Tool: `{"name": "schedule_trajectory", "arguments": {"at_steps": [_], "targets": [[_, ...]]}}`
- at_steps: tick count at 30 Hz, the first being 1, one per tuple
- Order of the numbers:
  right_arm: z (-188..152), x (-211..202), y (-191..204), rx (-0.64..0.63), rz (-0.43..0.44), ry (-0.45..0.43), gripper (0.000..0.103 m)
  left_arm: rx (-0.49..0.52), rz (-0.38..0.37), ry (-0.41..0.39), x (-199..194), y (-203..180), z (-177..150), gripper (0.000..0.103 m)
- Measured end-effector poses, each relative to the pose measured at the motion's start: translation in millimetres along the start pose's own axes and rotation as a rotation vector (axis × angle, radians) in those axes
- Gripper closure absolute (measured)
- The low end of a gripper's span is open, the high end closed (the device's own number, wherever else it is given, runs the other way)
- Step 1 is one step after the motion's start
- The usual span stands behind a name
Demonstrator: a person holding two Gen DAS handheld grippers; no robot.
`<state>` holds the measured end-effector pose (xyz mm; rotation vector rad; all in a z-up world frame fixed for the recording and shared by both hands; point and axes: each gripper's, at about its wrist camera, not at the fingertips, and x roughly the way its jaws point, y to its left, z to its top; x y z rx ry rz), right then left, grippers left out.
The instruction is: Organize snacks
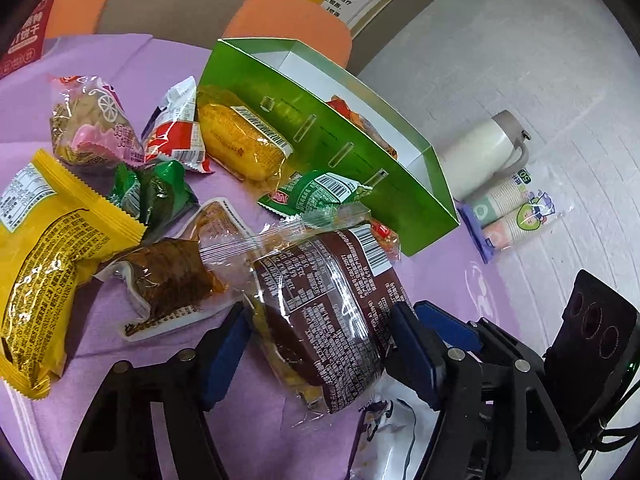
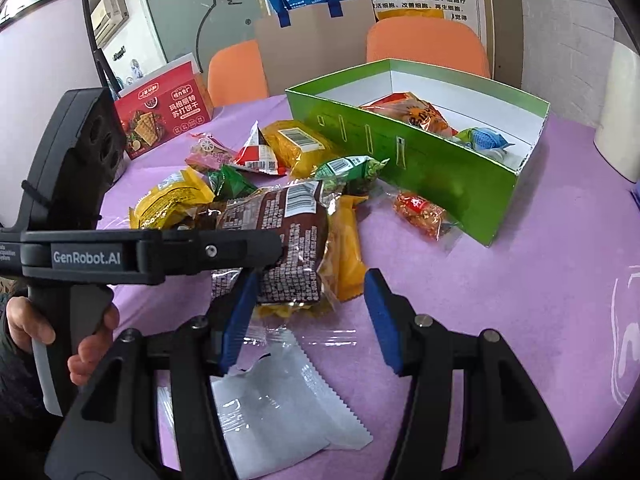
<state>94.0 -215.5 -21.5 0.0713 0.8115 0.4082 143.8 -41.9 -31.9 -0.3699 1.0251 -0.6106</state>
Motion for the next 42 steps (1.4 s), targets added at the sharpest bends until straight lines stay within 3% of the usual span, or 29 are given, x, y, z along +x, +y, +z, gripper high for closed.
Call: {"name": "schedule_trajectory", "arguments": {"at_steps": [4, 5, 9, 10, 13, 20, 26, 33, 40, 41, 42], "targets": [[2, 7, 4, -0.001, 0.017, 0.013, 0.048, -0.014, -0.006, -0.008, -4, 5, -1, 0.044], [2, 9, 6, -0.007, 0.029, 0.020, 0.056, -0.013, -0.010, -0.007, -4, 5, -1, 0.049], [2, 7, 12, -0.021, -0.005, 0.030, 0.066, 0.011, -0.003, -0.009, -7, -4, -1, 0.060], [4, 2, 11, -0.010, -0.014, 0.018, 0.076, 0.012, -0.002, -0.017, -11, -7, -1, 0.060], [16, -21, 5, 0.006, -0.002, -0.052, 0.080, 0.025, -0.047, -0.060, -30, -22, 6, 0.060], [59, -53, -4, -0.009, -0.052, -0.178, 0.080, 0.137, -0.063, -0.146, -50, -76, 56, 0.060], [97, -49, -28, 0.011, -0.103, -0.242, 0.080, 0.186, -0.057, -0.162, -36, -94, 108, 0.061], [133, -13, -63, 0.075, -0.101, -0.236, 0.080, 0.185, -0.039, -0.141, 3, -85, 160, 0.061], [148, 31, -84, 0.122, -0.094, -0.188, 0.078, 0.147, 0.002, -0.099, 44, -60, 187, 0.061], [149, 38, -84, 0.111, -0.113, -0.176, 0.076, 0.141, 0.002, -0.088, 49, -55, 189, 0.059], [150, 46, -85, 0.092, -0.147, -0.152, 0.071, 0.129, 0.019, -0.078, 54, -51, 190, 0.048]]}}
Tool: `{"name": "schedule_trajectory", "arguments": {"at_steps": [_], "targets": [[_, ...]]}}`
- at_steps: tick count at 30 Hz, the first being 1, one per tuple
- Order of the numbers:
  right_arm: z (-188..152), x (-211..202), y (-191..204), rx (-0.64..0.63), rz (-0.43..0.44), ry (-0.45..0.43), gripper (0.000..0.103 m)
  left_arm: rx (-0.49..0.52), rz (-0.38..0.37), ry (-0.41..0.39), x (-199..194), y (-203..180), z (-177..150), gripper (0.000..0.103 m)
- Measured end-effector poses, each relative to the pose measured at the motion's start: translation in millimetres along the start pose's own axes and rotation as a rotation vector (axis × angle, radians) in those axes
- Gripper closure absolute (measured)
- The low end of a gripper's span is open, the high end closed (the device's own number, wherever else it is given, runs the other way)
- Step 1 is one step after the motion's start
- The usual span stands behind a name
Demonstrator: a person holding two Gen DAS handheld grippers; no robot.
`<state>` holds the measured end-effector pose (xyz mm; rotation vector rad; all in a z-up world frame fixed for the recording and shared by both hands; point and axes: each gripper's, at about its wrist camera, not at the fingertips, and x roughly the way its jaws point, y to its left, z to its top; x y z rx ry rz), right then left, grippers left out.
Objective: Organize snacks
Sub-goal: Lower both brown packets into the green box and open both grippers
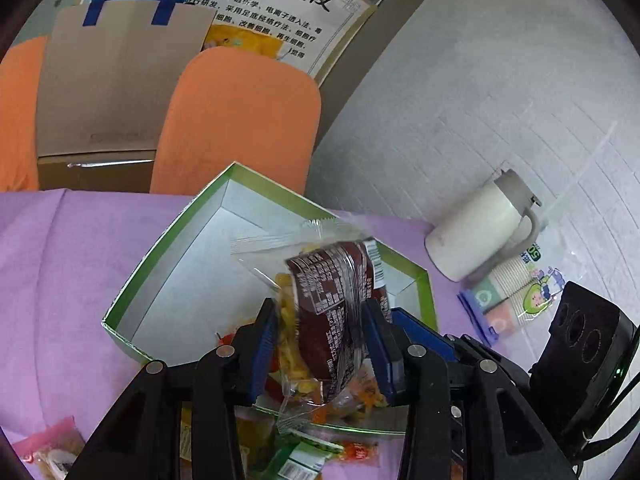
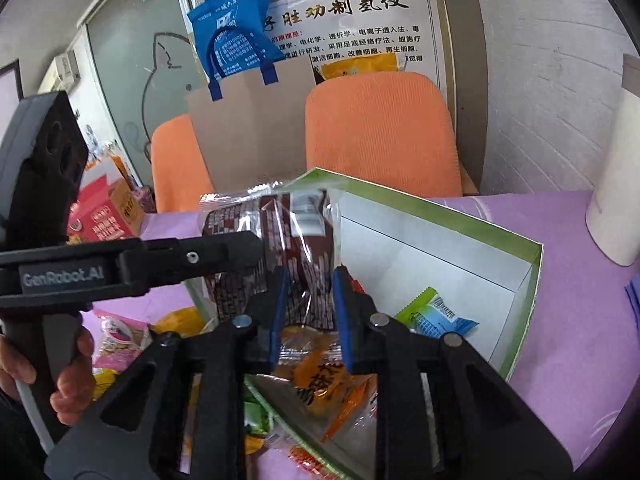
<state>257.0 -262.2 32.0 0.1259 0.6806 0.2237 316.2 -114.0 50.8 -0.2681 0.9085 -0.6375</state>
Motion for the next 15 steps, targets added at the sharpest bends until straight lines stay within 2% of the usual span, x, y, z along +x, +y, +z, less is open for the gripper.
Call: {"name": "schedule_trajectory", "arguments": {"at_steps": [1, 2, 3, 5, 8, 15], "targets": [[-2, 5, 1, -0.017, -0.034, 0.016, 0.052, -0.015, 0.031, 0.011, 3, 5, -1, 0.037], [-5, 7, 1, -0.031, -0.070, 0.019, 0.035, -0.028, 0.060, 0.005, 4, 9, -3, 0.017], [-9, 6, 0, -0.040, -0.091, 0.004, 0.031, -0.038, 0.087, -0.017, 2, 13, -5, 0.011], [-14, 3, -2, -0.050, -0.098, -0.015, 0.031, -0.036, 0.110, -0.042, -2, 17, -9, 0.010], [-20, -3, -5, -0.044, -0.092, -0.009, 0.031, -0.042, 0.130, -0.029, -4, 21, -13, 0.010], [-26, -44, 6, -0.070, -0.073, -0.028, 0.030, -0.043, 0.094, -0.038, -37, 11, -29, 0.010]]}}
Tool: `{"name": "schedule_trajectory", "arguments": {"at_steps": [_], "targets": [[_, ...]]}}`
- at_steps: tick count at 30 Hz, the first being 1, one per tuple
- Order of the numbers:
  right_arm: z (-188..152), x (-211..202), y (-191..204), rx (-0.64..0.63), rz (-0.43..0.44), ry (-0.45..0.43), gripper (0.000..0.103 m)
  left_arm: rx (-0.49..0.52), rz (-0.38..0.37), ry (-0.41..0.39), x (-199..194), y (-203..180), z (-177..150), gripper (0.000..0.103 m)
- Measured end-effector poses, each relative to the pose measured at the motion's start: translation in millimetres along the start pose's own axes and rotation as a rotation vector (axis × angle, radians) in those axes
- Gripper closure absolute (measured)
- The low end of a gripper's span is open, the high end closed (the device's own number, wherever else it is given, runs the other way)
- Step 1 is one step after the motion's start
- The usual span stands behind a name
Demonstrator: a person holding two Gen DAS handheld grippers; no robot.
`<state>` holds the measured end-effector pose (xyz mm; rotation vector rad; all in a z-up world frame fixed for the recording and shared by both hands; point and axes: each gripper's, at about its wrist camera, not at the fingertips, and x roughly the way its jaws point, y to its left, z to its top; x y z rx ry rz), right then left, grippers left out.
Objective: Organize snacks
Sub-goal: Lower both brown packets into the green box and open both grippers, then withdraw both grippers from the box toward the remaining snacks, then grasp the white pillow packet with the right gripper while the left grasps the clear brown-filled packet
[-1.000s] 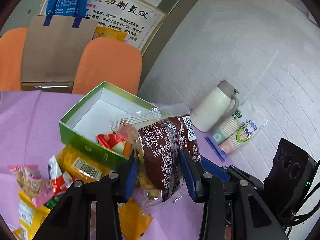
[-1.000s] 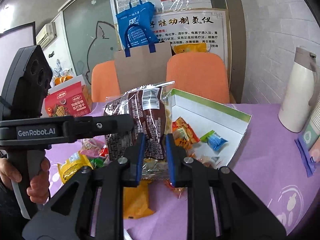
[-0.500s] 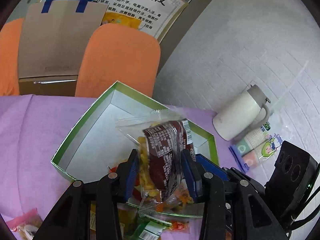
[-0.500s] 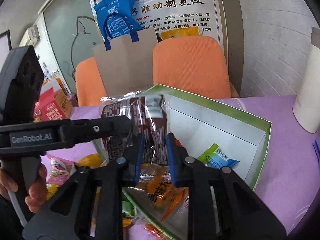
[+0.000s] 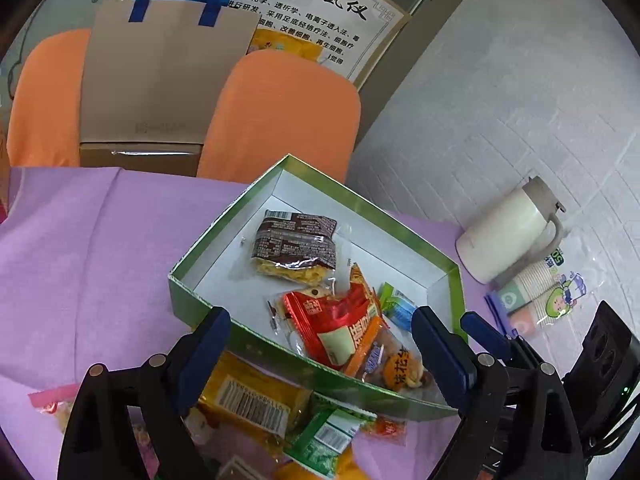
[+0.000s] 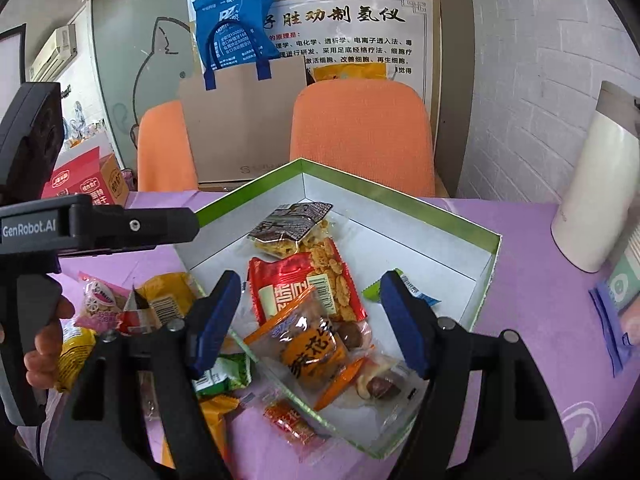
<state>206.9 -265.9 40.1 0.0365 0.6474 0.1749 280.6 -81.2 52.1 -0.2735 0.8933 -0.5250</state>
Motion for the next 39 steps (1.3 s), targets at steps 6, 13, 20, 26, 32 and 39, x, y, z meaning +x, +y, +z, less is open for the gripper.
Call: {"name": "schedule_trajectory", "arguments": {"at_steps": [6, 13, 20, 26, 32, 39], "targets": [[-15, -57, 16, -0.039, 0.026, -0.035, 0.026, 0.043, 0.038, 0.005, -41, -17, -28, 0.010], [-63, -98, 38, -0.098, 0.083, 0.048, 0.026, 0.077, 0.033, 0.011, -82, -24, -92, 0.010], [-123, -117, 54, -0.105, 0.155, 0.162, 0.026, 0.057, 0.009, 0.016, -101, -13, -148, 0.010], [-146, -114, 81, -0.116, 0.191, 0.184, 0.026, 0.012, 0.095, -0.007, -117, 11, -180, 0.010], [-169, -99, 121, -0.291, 0.117, 0.207, 0.026, -0.027, 0.125, -0.002, -127, 30, -199, 0.010], [-185, -93, 99, -0.358, -0.001, 0.255, 0.026, -0.050, 0.104, 0.011, -122, 40, -200, 0.010]]}}
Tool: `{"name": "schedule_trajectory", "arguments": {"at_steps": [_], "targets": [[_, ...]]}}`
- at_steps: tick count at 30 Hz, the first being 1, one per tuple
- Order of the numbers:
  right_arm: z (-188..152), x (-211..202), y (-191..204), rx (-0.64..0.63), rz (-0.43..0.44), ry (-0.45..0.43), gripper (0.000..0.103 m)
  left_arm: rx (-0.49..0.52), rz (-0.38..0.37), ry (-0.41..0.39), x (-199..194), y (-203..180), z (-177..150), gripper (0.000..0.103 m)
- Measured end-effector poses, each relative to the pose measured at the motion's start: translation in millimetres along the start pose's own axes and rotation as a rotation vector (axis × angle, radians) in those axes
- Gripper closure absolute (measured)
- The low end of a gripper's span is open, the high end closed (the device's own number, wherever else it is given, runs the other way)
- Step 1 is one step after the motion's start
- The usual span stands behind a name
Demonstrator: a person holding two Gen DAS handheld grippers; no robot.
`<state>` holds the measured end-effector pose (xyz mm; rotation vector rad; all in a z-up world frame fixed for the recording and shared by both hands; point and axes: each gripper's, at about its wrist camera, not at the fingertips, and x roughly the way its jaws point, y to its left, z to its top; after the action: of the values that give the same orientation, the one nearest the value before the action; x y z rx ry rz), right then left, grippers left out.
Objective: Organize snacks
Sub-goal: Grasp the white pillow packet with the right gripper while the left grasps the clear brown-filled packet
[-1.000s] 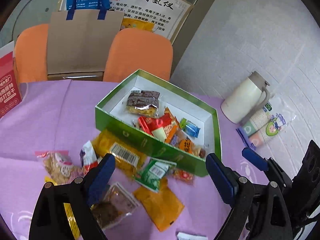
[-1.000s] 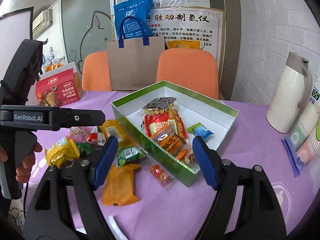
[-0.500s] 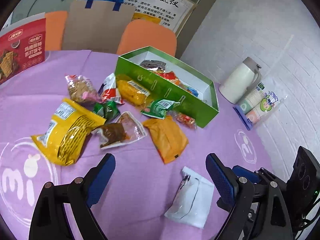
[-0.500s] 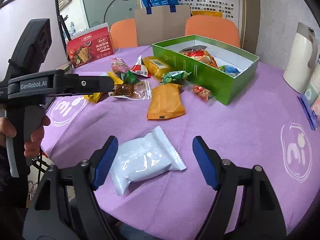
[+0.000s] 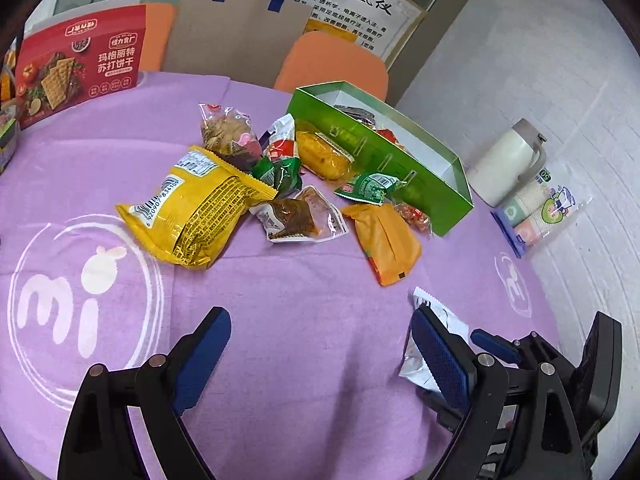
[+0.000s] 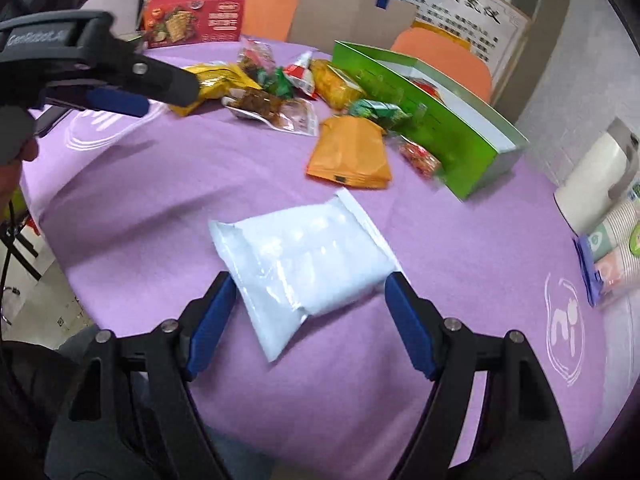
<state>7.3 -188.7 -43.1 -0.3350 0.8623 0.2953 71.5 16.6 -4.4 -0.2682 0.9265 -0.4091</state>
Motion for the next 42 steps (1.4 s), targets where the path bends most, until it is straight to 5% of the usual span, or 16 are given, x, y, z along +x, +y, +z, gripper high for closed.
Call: {"name": "schedule_trajectory", "arguments": {"at_steps": [4, 9, 13, 18, 20, 25, 39, 42], "targets": [[-10, 3, -51, 0.225, -0.032, 0.046, 0.026, 0.016, -0.013, -0.014, 8, -1, 15, 0.010], [-15, -17, -74, 0.414, 0.126, -0.012, 0.026, 0.092, -0.038, -0.027, 25, -10, 55, 0.010], [-6, -16, -63, 0.388, 0.117, -0.020, 0.026, 0.174, -0.009, -0.014, 50, -20, 80, 0.012], [4, 1, -56, 0.385, 0.111, 0.007, 0.026, 0.219, 0.034, 0.111, 89, -13, 80, 0.045], [4, 5, -57, 0.384, 0.108, 0.005, 0.026, 0.228, 0.030, 0.140, 92, -10, 69, 0.049], [2, 15, -64, 0.389, 0.094, 0.031, 0.026, 0.281, -0.011, 0.172, 83, -22, 40, 0.050], [19, 29, -55, 0.455, 0.145, 0.046, 0.026, 0.277, 0.019, 0.197, 90, -39, 34, 0.044], [18, 30, -54, 0.432, 0.100, 0.035, 0.039, 0.292, 0.038, 0.195, 91, -41, 34, 0.044]]}}
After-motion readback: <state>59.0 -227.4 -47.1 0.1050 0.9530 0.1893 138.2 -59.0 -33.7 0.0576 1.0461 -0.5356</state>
